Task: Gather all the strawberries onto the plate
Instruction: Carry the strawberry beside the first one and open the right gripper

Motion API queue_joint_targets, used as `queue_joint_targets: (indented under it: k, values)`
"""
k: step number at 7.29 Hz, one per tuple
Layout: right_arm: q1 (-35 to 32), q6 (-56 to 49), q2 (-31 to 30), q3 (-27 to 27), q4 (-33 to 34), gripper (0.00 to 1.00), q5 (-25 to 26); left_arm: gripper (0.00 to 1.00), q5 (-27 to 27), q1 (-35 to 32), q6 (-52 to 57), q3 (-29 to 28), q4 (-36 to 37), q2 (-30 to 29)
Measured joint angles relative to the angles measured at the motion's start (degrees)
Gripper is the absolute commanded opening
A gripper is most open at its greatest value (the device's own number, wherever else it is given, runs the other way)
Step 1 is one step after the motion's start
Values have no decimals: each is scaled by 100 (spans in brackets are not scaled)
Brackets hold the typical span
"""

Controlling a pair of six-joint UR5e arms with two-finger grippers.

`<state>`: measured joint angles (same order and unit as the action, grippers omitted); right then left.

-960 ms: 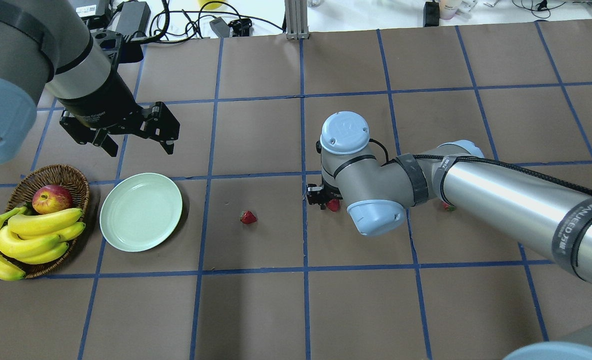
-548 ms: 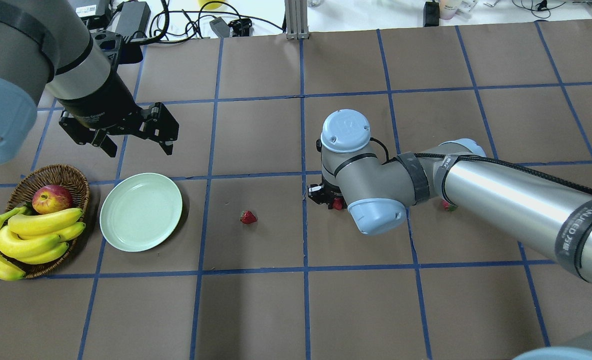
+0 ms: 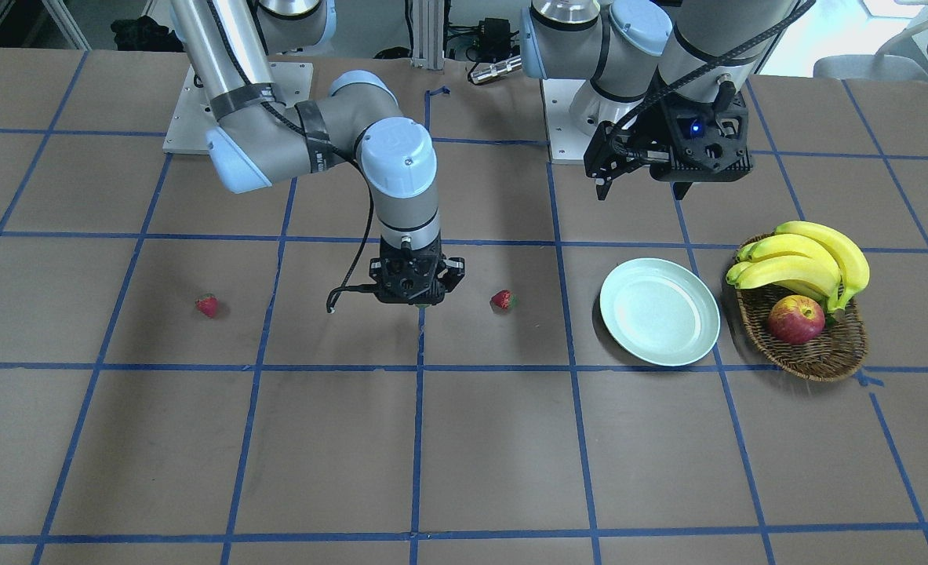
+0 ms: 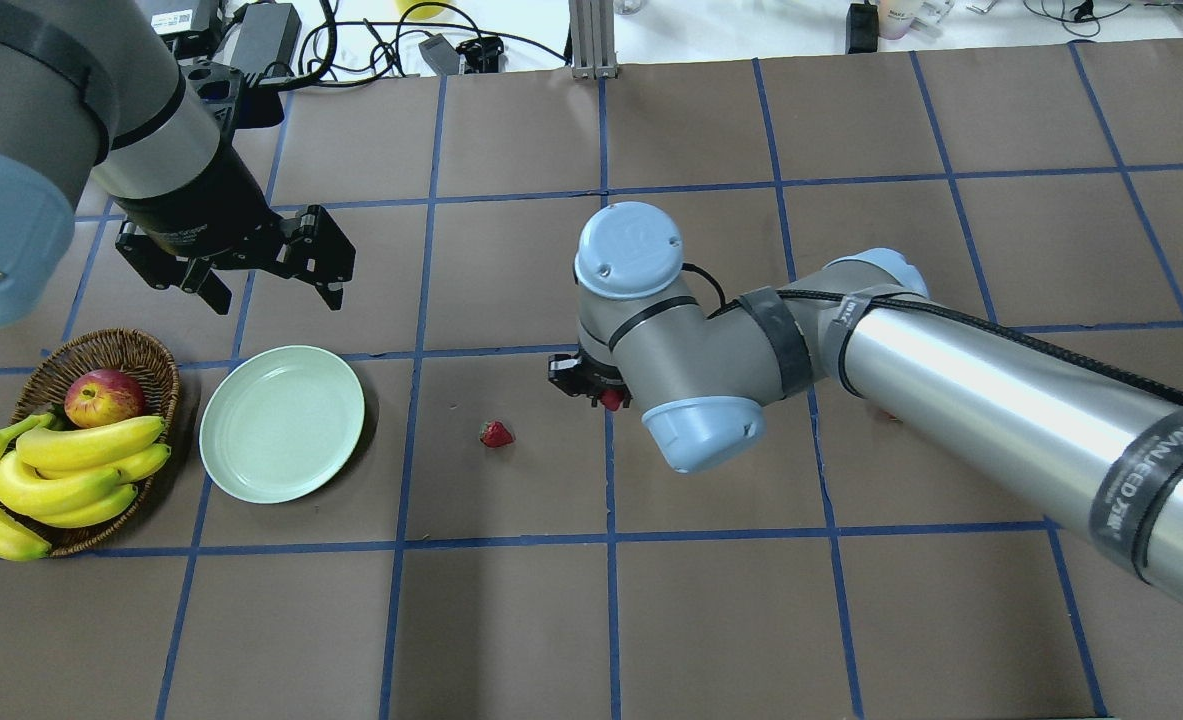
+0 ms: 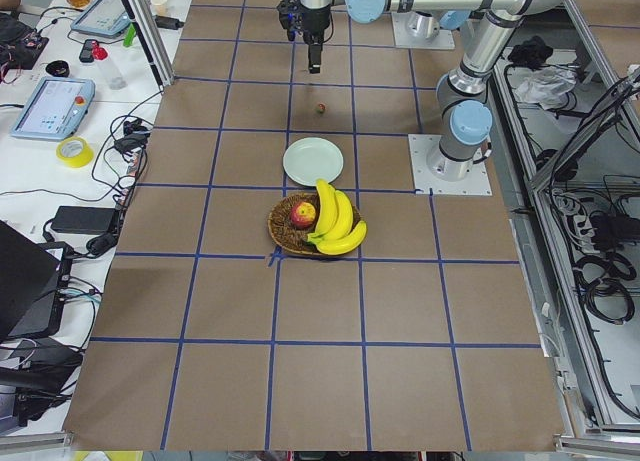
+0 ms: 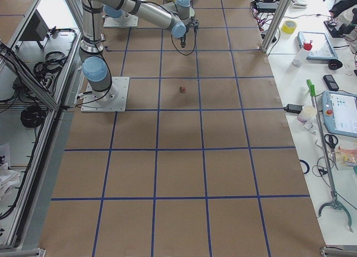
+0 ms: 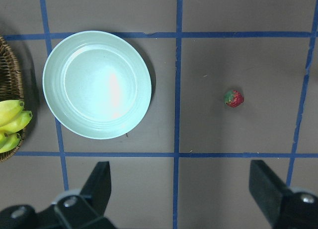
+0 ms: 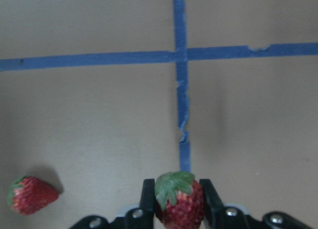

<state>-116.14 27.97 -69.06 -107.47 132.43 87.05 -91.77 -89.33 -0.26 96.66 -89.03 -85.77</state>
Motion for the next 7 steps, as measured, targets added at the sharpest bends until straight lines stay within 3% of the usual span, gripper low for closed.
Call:
queue_joint_targets:
  k: [2,3,4,7]
  values:
    - [-363,468,286,91,155,17,-23,100,-19,-1,0,2,-5,-1]
    - [-441,648,490,99,347,71,-63,100,-30,-1,0,2,-6,-1]
    - [-472,773,628,106,544,100,-140,100,-33,-3,0,2,-3,-1]
    - [-389,926,551,159,573,100,-210,100,-42,-11,-2,8,-10,-1]
